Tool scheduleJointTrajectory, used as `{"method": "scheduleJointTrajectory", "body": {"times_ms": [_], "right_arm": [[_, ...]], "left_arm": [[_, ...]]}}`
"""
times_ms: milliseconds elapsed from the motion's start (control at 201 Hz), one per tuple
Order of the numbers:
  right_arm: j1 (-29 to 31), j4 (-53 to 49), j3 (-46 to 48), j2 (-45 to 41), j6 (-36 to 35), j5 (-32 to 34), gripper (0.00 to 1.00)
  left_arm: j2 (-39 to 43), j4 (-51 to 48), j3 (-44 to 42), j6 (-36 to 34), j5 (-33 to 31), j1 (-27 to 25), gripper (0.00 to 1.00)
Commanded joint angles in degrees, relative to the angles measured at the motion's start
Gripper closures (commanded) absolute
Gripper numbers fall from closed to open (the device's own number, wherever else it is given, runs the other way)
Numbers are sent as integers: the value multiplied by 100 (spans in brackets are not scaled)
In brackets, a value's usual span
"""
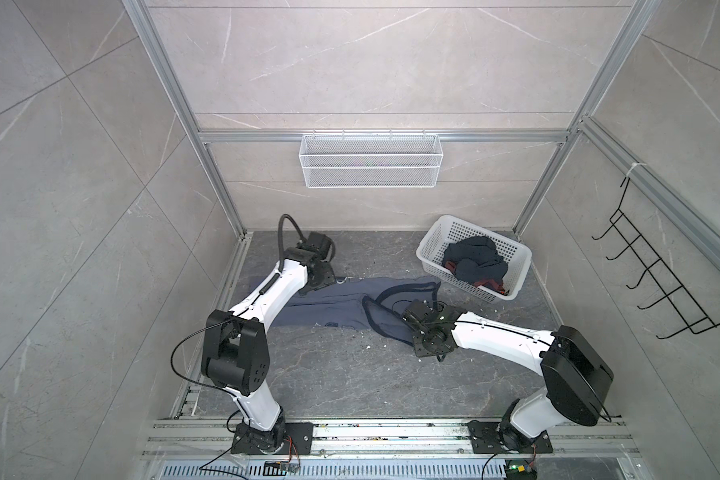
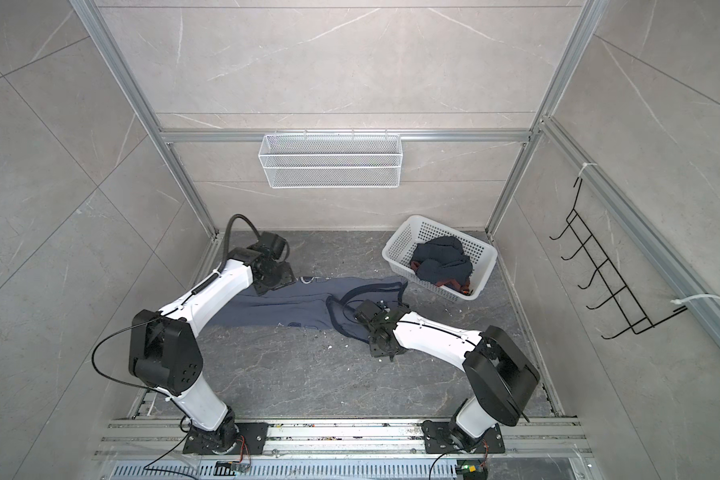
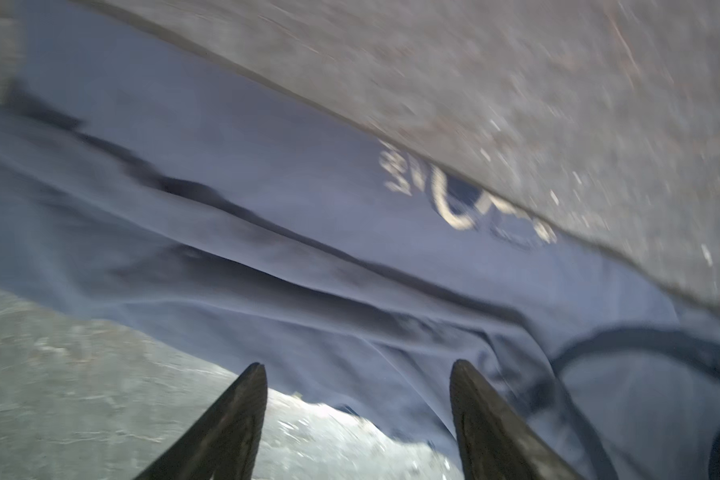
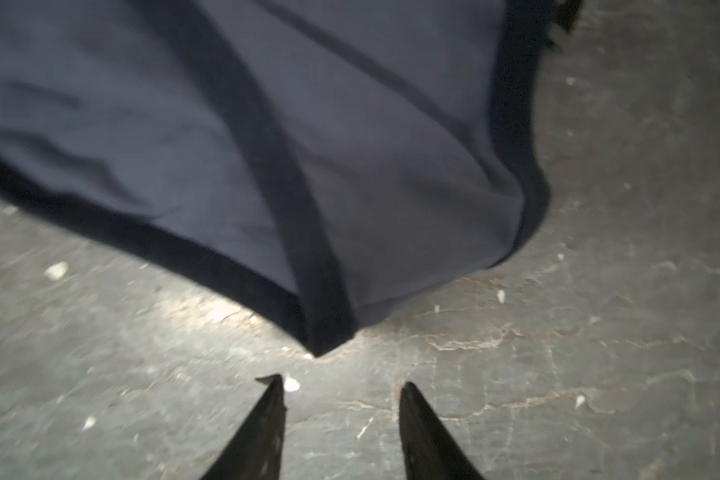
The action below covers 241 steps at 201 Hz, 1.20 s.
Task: Fold and stack the tank tops
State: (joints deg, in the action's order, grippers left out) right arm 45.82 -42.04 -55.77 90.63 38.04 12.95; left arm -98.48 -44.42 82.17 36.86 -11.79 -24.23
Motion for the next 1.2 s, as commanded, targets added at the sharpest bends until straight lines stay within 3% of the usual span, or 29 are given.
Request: {"method": "scheduleJointTrajectory", "body": {"times_ms": [0,149,373,692,976,1160,1195], "right_arm": [[6,-71,-58,91,263,341,59],[5,115,-66,218,279,287,66],[-11,292,-31,257,341,517,75],[-62,277,-83,185,311,813,91],[-360,353,-86,89,38,744,97],[-503,416,-304,82,-279,542,99],[-504,450,-305,51,-333,449,95]], "left_arm": [[-294,8,169,-261,149,-598,29],[-843,-10,464,-172,234,-1082,30],[-1334,144,705,-54,226,-1260,34],[-1927,72,1111,-4,-59,-1260,55],[-2149,13,1460,62,-5,-1261,83],[-2294,-121,1828,5,-130,-1260,94],[-2331,-153,1891,1,-138,-1260,94]]}}
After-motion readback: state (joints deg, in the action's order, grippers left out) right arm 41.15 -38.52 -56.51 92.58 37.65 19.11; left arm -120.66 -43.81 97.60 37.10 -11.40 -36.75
